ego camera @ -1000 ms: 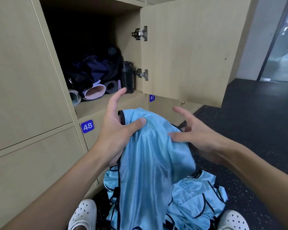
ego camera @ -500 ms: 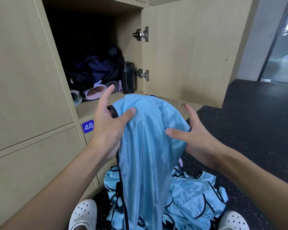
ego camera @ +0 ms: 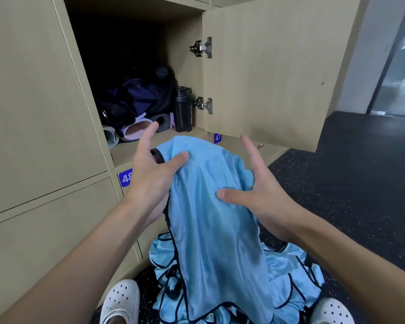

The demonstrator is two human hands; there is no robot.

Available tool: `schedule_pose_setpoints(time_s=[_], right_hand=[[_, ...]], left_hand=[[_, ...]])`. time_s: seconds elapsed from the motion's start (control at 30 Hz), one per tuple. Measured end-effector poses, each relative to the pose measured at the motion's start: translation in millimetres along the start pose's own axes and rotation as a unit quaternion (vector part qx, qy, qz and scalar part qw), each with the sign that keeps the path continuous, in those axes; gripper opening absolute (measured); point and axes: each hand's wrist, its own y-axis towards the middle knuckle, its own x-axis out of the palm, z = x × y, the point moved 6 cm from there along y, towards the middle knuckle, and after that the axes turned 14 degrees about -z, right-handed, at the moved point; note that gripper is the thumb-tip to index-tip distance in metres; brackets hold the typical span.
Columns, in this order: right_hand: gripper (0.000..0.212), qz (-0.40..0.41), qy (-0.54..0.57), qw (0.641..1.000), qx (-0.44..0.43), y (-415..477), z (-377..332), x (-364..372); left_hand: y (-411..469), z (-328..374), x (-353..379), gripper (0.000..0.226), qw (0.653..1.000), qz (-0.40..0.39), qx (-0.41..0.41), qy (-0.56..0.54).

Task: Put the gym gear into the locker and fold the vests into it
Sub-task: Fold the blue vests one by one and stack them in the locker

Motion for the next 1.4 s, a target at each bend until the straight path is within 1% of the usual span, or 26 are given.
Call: schedule_pose_setpoints(time_s=[0.1,0.2,0.23,0.3,0.37,0.43,0.5,0.53,0.57,0.6,0.63,0.7,0.77,0.83,0.9,0.93,0.97,1.0,1.03,1.13,1.17,1.23,1.33,1.37,1.4], right_hand=[[0.103,0.027,0.027,0.999,0.005,1.6,-2.1,-4.1],[0.099,0.075,0.046,0.996,-0.018,0.3,-8.8,-13.4],[0.097,0.087,0.051,0.994,-0.03,-0.7,-11.2,-16.2],[0.092,0.105,0.049,0.992,-0.042,-3.2,-15.1,-22.2],[0.092,0.117,0.047,0.992,-0.027,-5.2,-15.6,-27.3],[0.102,0.101,0.067,0.993,0.003,-6.1,-9.9,-29.2],[0.113,0.034,0.082,0.995,0.04,-7.3,-3.2,-17.7],[0.113,0.002,0.077,0.996,0.054,-8.4,-0.6,-11.3],[0.111,-0.012,0.065,0.996,0.06,-8.8,1.6,-7.3],[0.106,-0.008,0.048,0.997,0.059,-8.6,1.8,-5.7],[0.101,0.018,0.033,0.998,0.05,-7.9,0.3,-7.1],[0.091,0.084,0.036,0.996,0.013,-5.7,-3.4,-16.7],[0.087,0.116,0.051,0.992,-0.021,-5.5,-6.9,-25.1],[0.093,0.096,0.039,0.994,-0.024,-6.3,-7.0,-28.1],[0.103,0.04,0.028,0.999,0.001,-7.2,-6.5,-24.1],[0.104,0.021,0.024,0.999,0.014,-7.4,-5.4,-22.3],[0.104,0.021,0.016,0.999,0.022,-7.1,-4.5,-22.6],[0.104,0.039,0.008,0.999,0.023,-7.3,-4.3,-24.8],[0.102,0.064,0.002,0.998,0.017,-7.7,-4.5,-28.1],[0.093,0.126,-0.003,0.992,-0.004,-9.4,-5.6,-37.3],[0.093,0.133,-0.005,0.991,-0.005,-10.5,-5.7,-39.3],[0.098,0.116,-0.006,0.993,0.007,-12.2,-5.3,-38.4],[0.115,0.028,-0.005,0.997,0.067,-11.1,2.8,-26.0],[0.117,0.007,-0.007,0.997,0.08,-10.7,5.7,-22.1],[0.114,0.01,-0.016,0.996,0.085,-10.4,7.5,-22.0]], left_hand=[[-5.2,-11.9,4.7,0.082,0.997,-0.018,-0.057,-0.038],[-18.3,-30.5,17.7,0.096,0.987,-0.076,-0.123,-0.069],[-22.8,-34.9,21.8,0.1,0.983,-0.097,-0.136,-0.077],[-27.6,-38.7,26.2,0.1,0.98,-0.114,-0.134,-0.089],[-27.6,-34.6,28.3,0.095,0.984,-0.109,-0.11,-0.085],[-25.0,-29.0,27.3,0.091,0.99,-0.093,-0.087,-0.064],[-22.0,-22.0,24.1,0.089,0.995,-0.068,-0.066,-0.042],[-20.3,-18.7,21.2,0.088,0.997,-0.052,-0.057,-0.032],[-18.8,-16.6,17.5,0.088,0.998,-0.032,-0.052,-0.022],[-17.9,-16.5,14.2,0.088,0.998,-0.02,-0.054,-0.013],[-17.9,-19.0,12.6,0.089,0.997,-0.02,-0.067,-0.007],[-22.6,-28.3,18.5,0.095,0.991,-0.064,-0.117,-0.013],[-29.9,-35.1,29.2,0.1,0.98,-0.12,-0.157,-0.029],[-30.5,-33.5,30.7,0.1,0.981,-0.115,-0.152,-0.037],[-25.2,-28.4,22.7,0.1,0.989,-0.067,-0.131,-0.032],[-23.3,-26.7,17.5,0.101,0.991,-0.04,-0.126,-0.028],[-22.4,-26.2,14.1,0.102,0.991,-0.026,-0.125,-0.026],[-22.9,-27.3,13.8,0.103,0.991,-0.029,-0.131,-0.026],[-24.7,-29.5,17.0,0.104,0.988,-0.05,-0.143,-0.024],[-34.7,-38.0,34.1,0.109,0.969,-0.153,-0.193,-0.012],[-36.5,-38.3,36.2,0.109,0.966,-0.162,-0.2,-0.009],[-33.9,-34.8,32.5,0.108,0.972,-0.139,-0.192,-0.004],[-24.8,-25.5,21.5,0.1,0.984,-0.071,-0.165,-0.006],[-23.4,-23.6,17.6,0.097,0.985,-0.052,-0.163,-0.009],[-22.8,-22.9,12.9,0.094,0.985,-0.036,-0.167,-0.007]])
